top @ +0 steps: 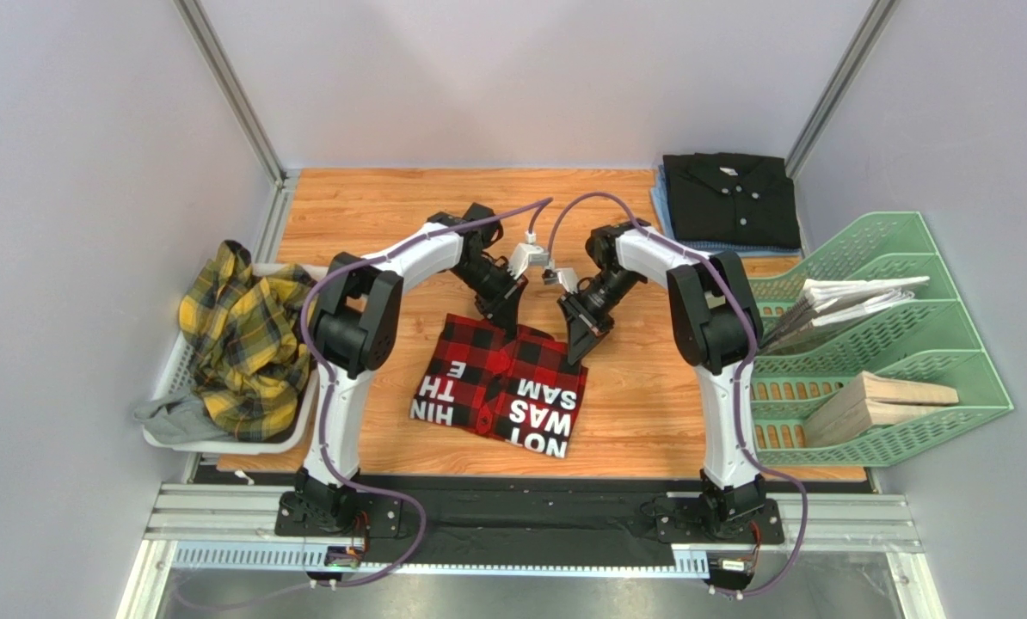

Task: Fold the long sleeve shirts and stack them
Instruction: Fold the shirt

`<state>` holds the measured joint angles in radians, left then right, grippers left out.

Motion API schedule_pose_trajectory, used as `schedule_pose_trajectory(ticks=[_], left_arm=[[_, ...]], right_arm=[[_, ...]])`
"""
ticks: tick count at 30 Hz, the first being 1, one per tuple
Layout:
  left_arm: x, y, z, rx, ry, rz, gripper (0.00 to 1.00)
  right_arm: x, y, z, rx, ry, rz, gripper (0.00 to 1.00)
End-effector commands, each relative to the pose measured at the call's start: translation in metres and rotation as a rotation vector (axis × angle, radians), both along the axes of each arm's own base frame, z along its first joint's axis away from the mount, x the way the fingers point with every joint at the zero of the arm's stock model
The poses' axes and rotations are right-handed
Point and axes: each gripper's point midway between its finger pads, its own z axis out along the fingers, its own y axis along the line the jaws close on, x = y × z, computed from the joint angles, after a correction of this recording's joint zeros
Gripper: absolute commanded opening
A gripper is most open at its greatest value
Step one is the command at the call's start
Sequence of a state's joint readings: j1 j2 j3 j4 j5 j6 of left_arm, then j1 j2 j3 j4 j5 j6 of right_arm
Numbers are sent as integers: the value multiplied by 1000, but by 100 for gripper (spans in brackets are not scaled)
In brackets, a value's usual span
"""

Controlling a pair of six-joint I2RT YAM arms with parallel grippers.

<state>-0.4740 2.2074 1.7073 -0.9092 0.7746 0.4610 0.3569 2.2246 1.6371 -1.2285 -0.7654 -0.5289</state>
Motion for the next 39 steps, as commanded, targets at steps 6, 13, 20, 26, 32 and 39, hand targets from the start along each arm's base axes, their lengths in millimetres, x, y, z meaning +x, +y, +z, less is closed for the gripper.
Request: schedule_pose_trajectory(ticks=[6, 13, 20, 26, 32, 39], left_arm=[[23, 11, -7, 122, 75, 278, 0], [27, 24, -14, 169, 70, 311, 0], [28, 27, -18, 190, 62, 316, 0], [29, 30, -22, 205, 77, 339, 0], [33, 34, -26, 226, 78, 364, 0], [41, 40, -26, 258, 67, 418, 0]], right_arm=[[12, 4, 18, 52, -50, -42, 0], [2, 2, 40, 80, -44, -55, 0], [-13, -10, 41, 54, -18, -56, 0], [-17, -16, 40, 43, 7, -68, 0], [-17, -12, 53, 69, 1, -76, 0], [-22, -24, 29, 4, 42, -72, 0]])
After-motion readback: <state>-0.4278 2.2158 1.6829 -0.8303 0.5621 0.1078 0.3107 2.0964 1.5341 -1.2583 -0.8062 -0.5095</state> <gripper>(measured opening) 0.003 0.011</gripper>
